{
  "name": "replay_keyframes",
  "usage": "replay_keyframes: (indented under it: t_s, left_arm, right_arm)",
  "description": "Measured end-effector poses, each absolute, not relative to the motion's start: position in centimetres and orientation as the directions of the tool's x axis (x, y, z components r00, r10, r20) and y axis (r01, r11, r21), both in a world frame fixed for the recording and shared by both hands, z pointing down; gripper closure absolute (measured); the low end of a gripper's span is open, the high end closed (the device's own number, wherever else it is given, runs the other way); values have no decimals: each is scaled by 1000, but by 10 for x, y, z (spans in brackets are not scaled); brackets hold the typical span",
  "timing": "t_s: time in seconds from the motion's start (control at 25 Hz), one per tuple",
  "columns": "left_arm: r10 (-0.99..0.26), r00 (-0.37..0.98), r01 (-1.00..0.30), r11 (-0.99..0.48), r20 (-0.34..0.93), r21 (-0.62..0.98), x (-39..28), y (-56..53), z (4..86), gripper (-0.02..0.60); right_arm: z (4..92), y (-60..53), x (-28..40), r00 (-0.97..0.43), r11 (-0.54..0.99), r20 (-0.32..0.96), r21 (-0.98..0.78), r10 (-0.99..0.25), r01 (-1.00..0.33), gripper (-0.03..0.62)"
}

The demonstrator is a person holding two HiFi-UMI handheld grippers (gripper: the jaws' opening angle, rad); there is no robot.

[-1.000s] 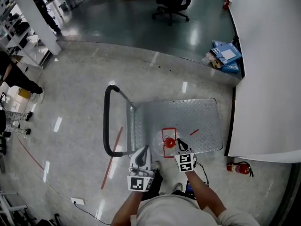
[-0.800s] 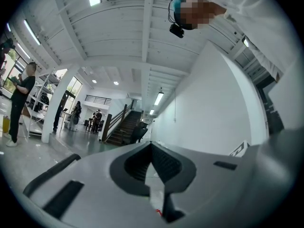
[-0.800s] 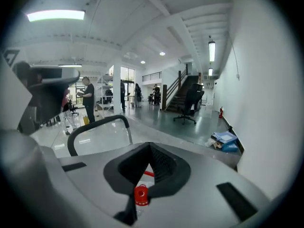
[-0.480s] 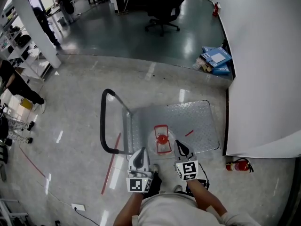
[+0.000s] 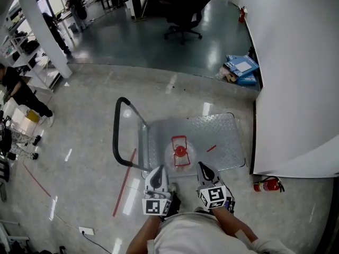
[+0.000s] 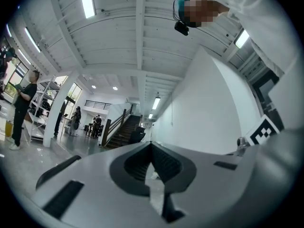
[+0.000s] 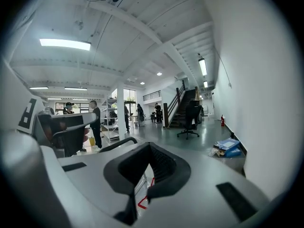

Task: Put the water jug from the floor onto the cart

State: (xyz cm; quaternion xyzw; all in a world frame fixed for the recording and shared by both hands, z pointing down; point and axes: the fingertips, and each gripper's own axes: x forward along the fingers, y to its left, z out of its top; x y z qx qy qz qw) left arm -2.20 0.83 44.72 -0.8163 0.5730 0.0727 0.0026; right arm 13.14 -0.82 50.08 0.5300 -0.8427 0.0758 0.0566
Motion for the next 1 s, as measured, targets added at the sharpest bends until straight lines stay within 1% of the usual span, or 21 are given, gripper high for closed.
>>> replay_keyframes:
  t_s: [0.48,0.76,0.88,1.0]
  left_arm:
    - [-934,334,-936,-345,-129,69,-19,14,444,578]
    - [-937,323,-941,-333,-134,64,-31,11,435,578]
    - [-917,358,-909,-385,-179,157,6,10,419,578]
    - [-882,434,-854,-468,-184,229,54,14,419,578]
  right_arm:
    - [491,-9,128,-453,450,147,-54,-879,-891,583]
    - [480,-13,117,-463,458,138,-66,-876,-886,583]
    - [466,-2,155,-409,411,176,-30,-895,-911,583]
    - [454,17,205,-320,333,211,27,-924,-943,583]
